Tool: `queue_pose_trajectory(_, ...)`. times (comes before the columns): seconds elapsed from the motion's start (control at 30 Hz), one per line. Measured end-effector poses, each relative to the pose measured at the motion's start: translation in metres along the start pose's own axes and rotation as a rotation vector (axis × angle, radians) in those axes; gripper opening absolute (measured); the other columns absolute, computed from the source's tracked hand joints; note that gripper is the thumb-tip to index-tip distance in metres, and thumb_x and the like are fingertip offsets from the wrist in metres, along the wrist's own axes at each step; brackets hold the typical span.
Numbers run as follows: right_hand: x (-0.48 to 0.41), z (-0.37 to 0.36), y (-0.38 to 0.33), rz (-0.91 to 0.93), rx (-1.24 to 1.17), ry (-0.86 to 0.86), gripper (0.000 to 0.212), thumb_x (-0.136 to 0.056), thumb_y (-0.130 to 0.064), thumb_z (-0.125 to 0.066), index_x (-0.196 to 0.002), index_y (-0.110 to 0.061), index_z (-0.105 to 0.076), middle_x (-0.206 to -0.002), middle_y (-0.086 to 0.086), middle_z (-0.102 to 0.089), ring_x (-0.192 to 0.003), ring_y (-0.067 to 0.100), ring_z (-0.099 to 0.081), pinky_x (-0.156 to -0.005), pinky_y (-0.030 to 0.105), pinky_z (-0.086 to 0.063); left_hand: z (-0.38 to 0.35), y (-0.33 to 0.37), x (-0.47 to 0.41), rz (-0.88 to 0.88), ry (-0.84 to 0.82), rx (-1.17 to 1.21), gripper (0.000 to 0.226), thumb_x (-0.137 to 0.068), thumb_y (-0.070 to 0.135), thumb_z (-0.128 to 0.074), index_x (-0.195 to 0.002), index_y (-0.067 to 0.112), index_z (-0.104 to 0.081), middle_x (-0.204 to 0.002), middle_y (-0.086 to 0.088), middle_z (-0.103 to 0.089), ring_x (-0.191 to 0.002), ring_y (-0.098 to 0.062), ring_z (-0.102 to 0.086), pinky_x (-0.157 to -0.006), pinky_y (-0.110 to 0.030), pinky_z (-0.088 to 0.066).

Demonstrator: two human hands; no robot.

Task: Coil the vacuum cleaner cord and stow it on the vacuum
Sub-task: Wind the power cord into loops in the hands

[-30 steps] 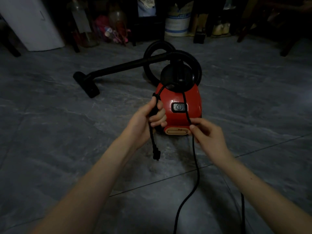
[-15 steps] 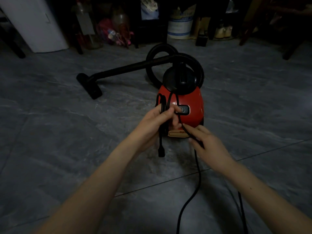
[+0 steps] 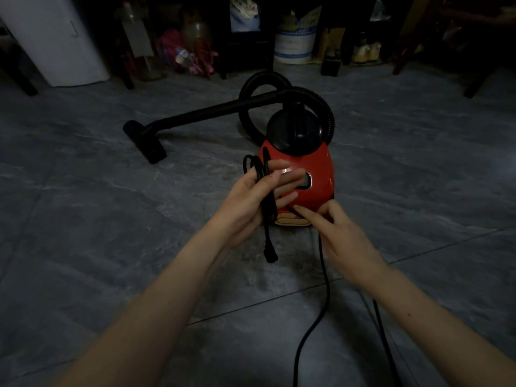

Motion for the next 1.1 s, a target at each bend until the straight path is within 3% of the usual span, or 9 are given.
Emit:
queue_pose_trajectory(0.13,-0.001,0.008,-0.008,0.072,-0.171,0.136,0.053,-0.088,0.010,-0.053,-0.135,-0.015,-0.052,-0.100,0.001,-0.047,-0.086,0.016,-0.053,-0.074,0.027,-0.049,0.003,-0.003,-0.002,-0.004,0.028,-0.043,0.025,-0.098,0.012,-0.043,-0.122,0.009,-0.051,-0.127,-0.020,-0.060,-0.121,-0.028,-0.056,-0.107,-0.044,-0.040)
queue_pose_trajectory(0.2,-0.002,0.014,-0.012,0.069,-0.295,0.183,0.032,-0.093,0.000,-0.052,-0.122,-0.012,-0.058,-0.104,0.002,-0.056,-0.094,0.017,-0.058,-0.080,0.032,-0.051,0.006,-0.003,-0.003,-0.001,0.058,-0.078,0.027,-0.098,0.011,-0.043,-0.124,0.010,-0.051,-0.126,-0.018,-0.061,-0.121,-0.025,-0.057,-0.108,-0.043,-0.038)
queue_pose_trajectory(0.3,-0.002,0.023,-0.016,0.018,-0.413,0.258,0.011,-0.093,-0.009,-0.053,-0.096,-0.019,-0.051,-0.092,0.002,-0.058,-0.084,0.021,-0.060,-0.071,0.044,-0.050,0.007,-0.004,-0.001,-0.005,0.079,-0.151,0.027,-0.099,0.010,-0.042,-0.124,0.008,-0.050,-0.123,-0.016,-0.064,-0.119,-0.021,-0.059,-0.107,-0.038,-0.041)
queue_pose_trajectory(0.5,-0.014,0.047,-0.036,0.111,-0.359,0.308,0.016,-0.092,-0.018,-0.059,-0.096,-0.024,-0.045,-0.090,0.005,-0.066,-0.081,0.018,-0.067,-0.067,0.037,-0.054,0.004,-0.021,0.003,-0.035,0.058,-0.685,0.020,-0.096,0.007,-0.048,-0.110,-0.001,-0.059,-0.101,-0.014,-0.068,-0.095,-0.011,-0.064,-0.088,-0.024,-0.049)
queue_pose_trajectory(0.63,-0.019,0.056,-0.022,-0.133,-0.426,0.372,0.029,-0.084,-0.026,-0.071,-0.099,-0.029,-0.046,-0.087,-0.015,-0.061,-0.082,0.002,-0.063,-0.071,0.019,-0.051,0.002,-0.027,0.009,0.018,0.026,-0.474,0.023,-0.099,0.012,-0.041,-0.102,-0.001,-0.059,-0.064,-0.008,-0.059,-0.068,-0.014,-0.061,-0.075,-0.020,-0.048)
queue_pose_trajectory(0.7,-0.019,0.057,-0.011,-0.253,-0.487,0.382,0.029,-0.080,-0.031,-0.075,-0.095,-0.026,-0.050,-0.078,-0.011,-0.062,-0.073,0.003,-0.061,-0.064,0.016,-0.048,-0.001,-0.028,0.010,0.041,-0.016,-0.399,0.024,-0.100,0.015,-0.039,-0.097,0.006,-0.060,-0.056,-0.002,-0.050,-0.059,-0.013,-0.052,-0.070,-0.020,-0.047)
queue_pose_trajectory(0.87,-0.020,0.050,0.000,-0.375,-0.697,0.372,0.022,-0.078,-0.024,-0.077,-0.084,-0.011,-0.060,-0.071,0.003,-0.066,-0.063,0.012,-0.063,-0.057,0.022,-0.051,-0.013,-0.031,0.012,0.121,-0.110,-0.284,0.026,-0.099,0.023,-0.039,-0.096,0.004,-0.057,-0.055,0.000,-0.047,-0.050,-0.010,-0.045,-0.067,-0.026,-0.047)
queue_pose_trajectory(0.97,-0.021,0.045,0.001,-0.345,-0.782,0.293,0.014,-0.085,-0.016,-0.069,-0.084,-0.005,-0.060,-0.060,-0.009,-0.060,-0.051,0.000,-0.054,-0.049,0.009,-0.039,-0.010,-0.028,0.009,0.086,-0.049,-0.160,0.020,-0.097,0.017,-0.043,-0.106,0.003,-0.052,-0.054,0.003,-0.043,-0.047,-0.008,-0.039,-0.065,-0.024,-0.045)
queue_pose_trajectory(1.1,-0.008,0.027,0.013,-0.390,-0.884,0.266,0.019,-0.084,-0.016,-0.067,-0.080,0.000,-0.059,-0.052,-0.004,-0.055,-0.045,0.005,-0.050,-0.044,0.018,-0.042,0.010,-0.018,-0.001,0.018,0.059,-0.090,0.011,-0.095,0.015,-0.045,-0.087,0.012,-0.051,-0.051,0.009,-0.041,-0.045,-0.004,-0.034,-0.063,-0.022,-0.041)
Point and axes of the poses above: each hand's wrist, its own x-axis away from the middle knuckle, its own z-axis out of the back of the hand, y = z × x, the point moved 6 cm from there along -x, towards the middle knuckle
